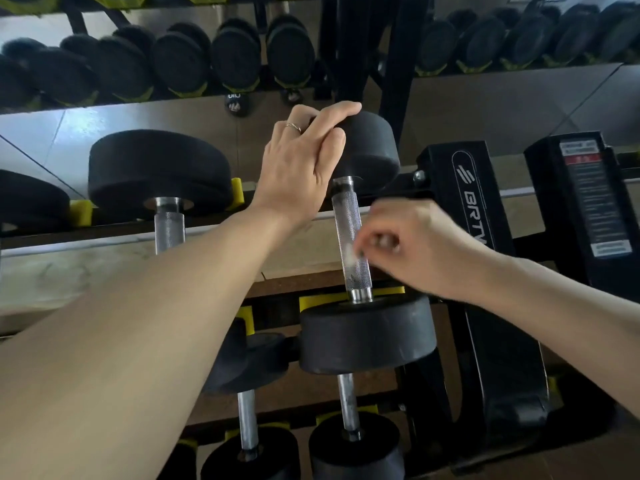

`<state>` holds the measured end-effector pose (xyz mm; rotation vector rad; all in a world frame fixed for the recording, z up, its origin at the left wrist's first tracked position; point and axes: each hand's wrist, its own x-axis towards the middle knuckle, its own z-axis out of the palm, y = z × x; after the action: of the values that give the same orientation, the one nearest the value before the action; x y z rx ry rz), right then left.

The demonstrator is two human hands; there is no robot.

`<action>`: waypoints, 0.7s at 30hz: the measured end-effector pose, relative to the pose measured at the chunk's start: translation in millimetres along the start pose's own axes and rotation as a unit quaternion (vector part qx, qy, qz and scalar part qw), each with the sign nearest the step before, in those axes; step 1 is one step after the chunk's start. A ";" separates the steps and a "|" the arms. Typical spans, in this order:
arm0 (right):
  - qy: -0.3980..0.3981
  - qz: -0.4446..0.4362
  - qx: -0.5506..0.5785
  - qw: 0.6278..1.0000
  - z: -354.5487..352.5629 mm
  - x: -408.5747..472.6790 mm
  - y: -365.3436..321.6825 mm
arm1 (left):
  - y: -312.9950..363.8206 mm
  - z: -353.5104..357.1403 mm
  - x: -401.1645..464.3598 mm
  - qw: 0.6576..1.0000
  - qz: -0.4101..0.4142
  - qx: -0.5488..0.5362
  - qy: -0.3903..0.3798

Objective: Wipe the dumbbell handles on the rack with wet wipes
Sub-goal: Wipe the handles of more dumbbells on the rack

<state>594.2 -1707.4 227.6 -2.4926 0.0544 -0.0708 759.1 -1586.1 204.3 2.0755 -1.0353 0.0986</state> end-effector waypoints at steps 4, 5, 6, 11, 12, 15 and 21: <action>0.146 0.030 0.010 0.989 9.7 20.8 0.5 | -0.7 -0.3 0.1 1.000 -0.006 0.004 -0.003; 0.119 0.034 0.026 0.992 14.1 15.8 0.5 | -0.5 -0.5 -0.4 1.000 -0.005 0.001 -0.005; 0.079 0.038 0.035 0.996 16.3 6.7 0.2 | -0.2 -0.6 -1.0 1.000 -0.004 -0.002 -0.007; -0.038 0.040 0.035 0.998 4.9 -13.5 -2.0 | 1.9 0.3 -1.1 1.000 -0.011 -0.008 0.000; 0.022 0.042 0.041 0.998 2.0 -4.5 -1.2 | 1.5 -0.3 -0.7 1.000 -0.010 -0.008 0.000; 0.179 0.111 0.064 0.975 3.9 20.2 2.1 | 1.0 -0.6 -0.7 1.000 -0.008 -0.003 -0.003; -0.047 0.165 0.155 0.973 11.1 -27.6 0.9 | 0.2 0.2 0.6 1.000 -0.007 0.003 -0.004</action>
<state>567.4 -1700.0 217.2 -2.1398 0.3879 0.1655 759.3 -1586.7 204.5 2.0889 -1.0272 0.0868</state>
